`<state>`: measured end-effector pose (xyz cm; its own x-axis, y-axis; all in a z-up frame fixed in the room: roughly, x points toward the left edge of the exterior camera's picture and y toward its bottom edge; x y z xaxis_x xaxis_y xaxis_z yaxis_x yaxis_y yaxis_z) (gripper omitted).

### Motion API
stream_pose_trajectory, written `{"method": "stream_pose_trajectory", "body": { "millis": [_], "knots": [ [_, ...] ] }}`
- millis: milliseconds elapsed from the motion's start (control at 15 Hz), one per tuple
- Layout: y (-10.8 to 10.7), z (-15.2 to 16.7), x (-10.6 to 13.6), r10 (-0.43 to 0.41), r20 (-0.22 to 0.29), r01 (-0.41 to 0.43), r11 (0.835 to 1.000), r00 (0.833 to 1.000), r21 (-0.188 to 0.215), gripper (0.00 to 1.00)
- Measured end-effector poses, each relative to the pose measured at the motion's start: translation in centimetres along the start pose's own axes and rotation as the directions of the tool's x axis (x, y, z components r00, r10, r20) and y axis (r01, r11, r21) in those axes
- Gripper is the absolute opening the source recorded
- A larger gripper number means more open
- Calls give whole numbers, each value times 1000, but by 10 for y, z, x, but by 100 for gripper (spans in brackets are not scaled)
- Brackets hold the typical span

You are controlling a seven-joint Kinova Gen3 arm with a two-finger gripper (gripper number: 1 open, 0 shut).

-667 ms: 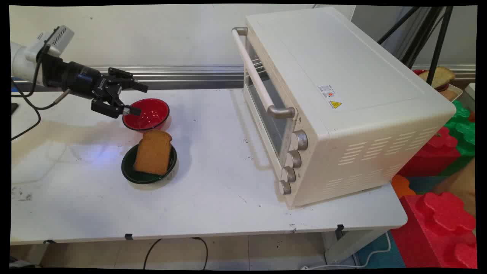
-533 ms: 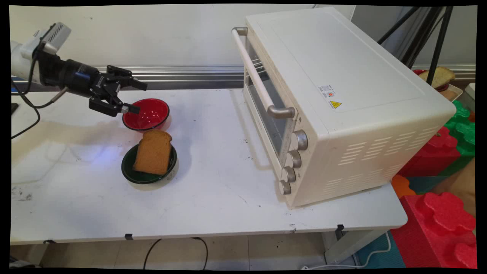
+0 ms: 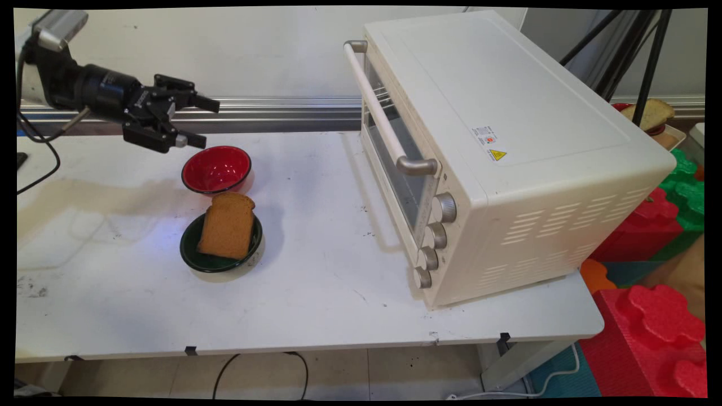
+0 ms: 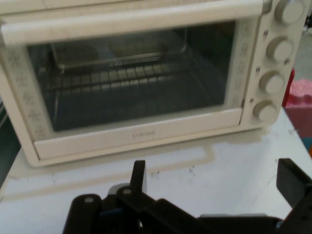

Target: Open the oven

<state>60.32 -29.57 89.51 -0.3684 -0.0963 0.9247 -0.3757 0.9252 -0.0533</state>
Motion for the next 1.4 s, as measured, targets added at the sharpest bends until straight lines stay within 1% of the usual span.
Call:
{"method": "stream_pose_trajectory", "body": {
  "millis": [200, 333, 533, 667, 1000, 1400],
  "knots": [
    [3, 8, 19, 9, -42, -9, 1000, 999, -14, 100],
    [4, 15, 28, 13, -61, -14, 1000, 998, -19, 100],
    [6, 32, 47, 10, -92, -13, 1000, 996, -27, 100],
    [5, 46, 59, 8, -109, -11, 1000, 994, -23, 100],
    [-3, 75, 79, 19, -125, -20, 1000, 992, -5, 100],
    [-15, 127, 108, 47, -126, -45, 999, 991, 23, 100]
  ]
}}
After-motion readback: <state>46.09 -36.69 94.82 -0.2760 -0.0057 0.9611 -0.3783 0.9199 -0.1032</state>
